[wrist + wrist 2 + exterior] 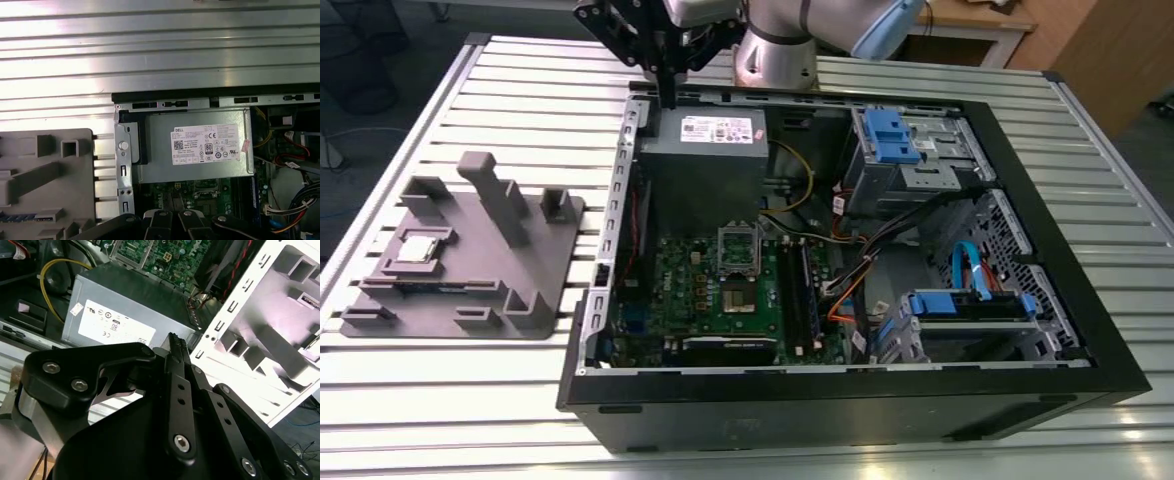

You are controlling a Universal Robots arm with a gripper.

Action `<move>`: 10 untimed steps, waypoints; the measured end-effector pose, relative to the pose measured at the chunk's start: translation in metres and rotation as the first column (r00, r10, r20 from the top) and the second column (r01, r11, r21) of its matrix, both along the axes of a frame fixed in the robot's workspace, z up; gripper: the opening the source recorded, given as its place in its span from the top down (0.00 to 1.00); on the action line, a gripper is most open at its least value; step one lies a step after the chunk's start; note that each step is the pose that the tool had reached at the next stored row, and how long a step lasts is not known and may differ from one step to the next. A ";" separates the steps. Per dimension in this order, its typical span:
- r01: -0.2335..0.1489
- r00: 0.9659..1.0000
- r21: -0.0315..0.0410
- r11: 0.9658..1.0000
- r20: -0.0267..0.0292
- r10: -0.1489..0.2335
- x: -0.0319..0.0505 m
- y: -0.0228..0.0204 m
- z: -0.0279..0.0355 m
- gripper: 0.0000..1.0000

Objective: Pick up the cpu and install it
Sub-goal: 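Reach for the cpu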

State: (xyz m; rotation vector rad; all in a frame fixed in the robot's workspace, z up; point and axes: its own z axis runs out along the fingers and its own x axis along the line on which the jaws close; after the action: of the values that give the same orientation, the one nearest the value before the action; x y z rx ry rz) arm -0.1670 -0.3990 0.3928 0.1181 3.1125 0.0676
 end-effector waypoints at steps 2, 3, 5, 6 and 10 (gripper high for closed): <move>0.000 1.000 0.000 1.000 0.000 0.000 -0.0049 0.0000 -0.0001 0.89; 0.000 1.000 0.000 1.000 0.000 0.000 -0.0073 0.0000 -0.0001 0.89; 0.000 1.000 0.000 1.000 0.000 0.000 -0.0126 0.0000 -0.0002 0.89; 0.000 1.000 0.000 1.000 0.000 0.000 -0.0149 0.0000 -0.0003 0.89; 0.000 1.000 0.000 1.000 0.000 0.000 -0.0235 0.0000 -0.0004 0.89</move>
State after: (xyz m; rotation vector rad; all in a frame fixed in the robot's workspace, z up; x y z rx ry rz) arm -0.1905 -0.3989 0.3924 0.1180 3.1124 0.0677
